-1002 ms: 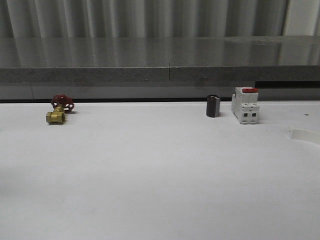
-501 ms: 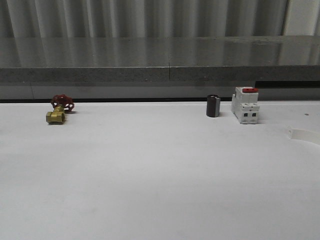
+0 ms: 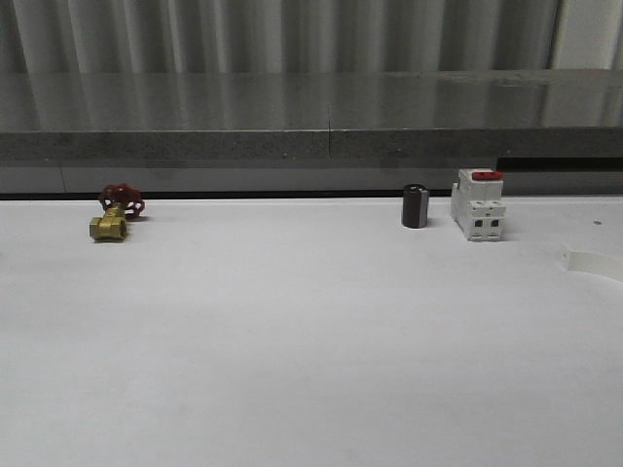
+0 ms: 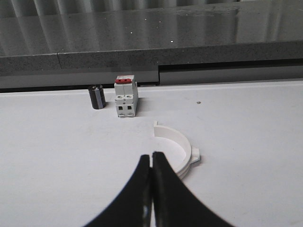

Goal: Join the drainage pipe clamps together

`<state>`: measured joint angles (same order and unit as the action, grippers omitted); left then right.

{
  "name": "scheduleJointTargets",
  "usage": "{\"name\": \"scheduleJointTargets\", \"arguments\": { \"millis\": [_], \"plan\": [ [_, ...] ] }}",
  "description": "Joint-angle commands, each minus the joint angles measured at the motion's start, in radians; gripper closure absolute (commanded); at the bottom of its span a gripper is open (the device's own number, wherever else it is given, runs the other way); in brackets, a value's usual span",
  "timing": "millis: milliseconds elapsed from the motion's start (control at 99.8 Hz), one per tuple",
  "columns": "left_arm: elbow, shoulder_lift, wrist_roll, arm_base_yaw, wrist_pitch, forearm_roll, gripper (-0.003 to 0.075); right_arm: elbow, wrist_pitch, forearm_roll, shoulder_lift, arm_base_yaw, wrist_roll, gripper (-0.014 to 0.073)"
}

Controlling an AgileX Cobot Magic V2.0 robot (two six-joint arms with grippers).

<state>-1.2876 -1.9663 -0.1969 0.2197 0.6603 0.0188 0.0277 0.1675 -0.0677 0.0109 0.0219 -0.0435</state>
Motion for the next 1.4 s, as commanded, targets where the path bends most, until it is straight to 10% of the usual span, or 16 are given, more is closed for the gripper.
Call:
{"name": "scheduleJointTargets", "arguments": {
  "millis": [0,411,721,1052,1392],
  "plan": [
    [-0.029,0.036,-0.002,0.001,-0.031,0.002,0.0195,-0.015,-0.078,0.012,0.02,0.0,0.01,0.0711],
    [-0.029,0.006,-0.002,0.001,-0.045,-0.019,0.0223,-0.015,-0.078,0.012,0.02,0.0,0.01,0.0711],
    [-0.029,0.035,-0.002,0.001,-0.02,-0.026,0.0741,-0.015,-0.078,0.012,0.02,0.0,0.01,0.0711],
    [-0.016,0.216,0.127,-0.058,0.15,0.15,0.074,-0.015,-0.078,0.012,0.02,0.0,0.01,0.0711],
    [0.034,0.289,0.406,-0.412,0.064,0.132,0.074,-0.015,-0.078,0.012,0.02,0.0,0.01,0.0711]
  ]
}}
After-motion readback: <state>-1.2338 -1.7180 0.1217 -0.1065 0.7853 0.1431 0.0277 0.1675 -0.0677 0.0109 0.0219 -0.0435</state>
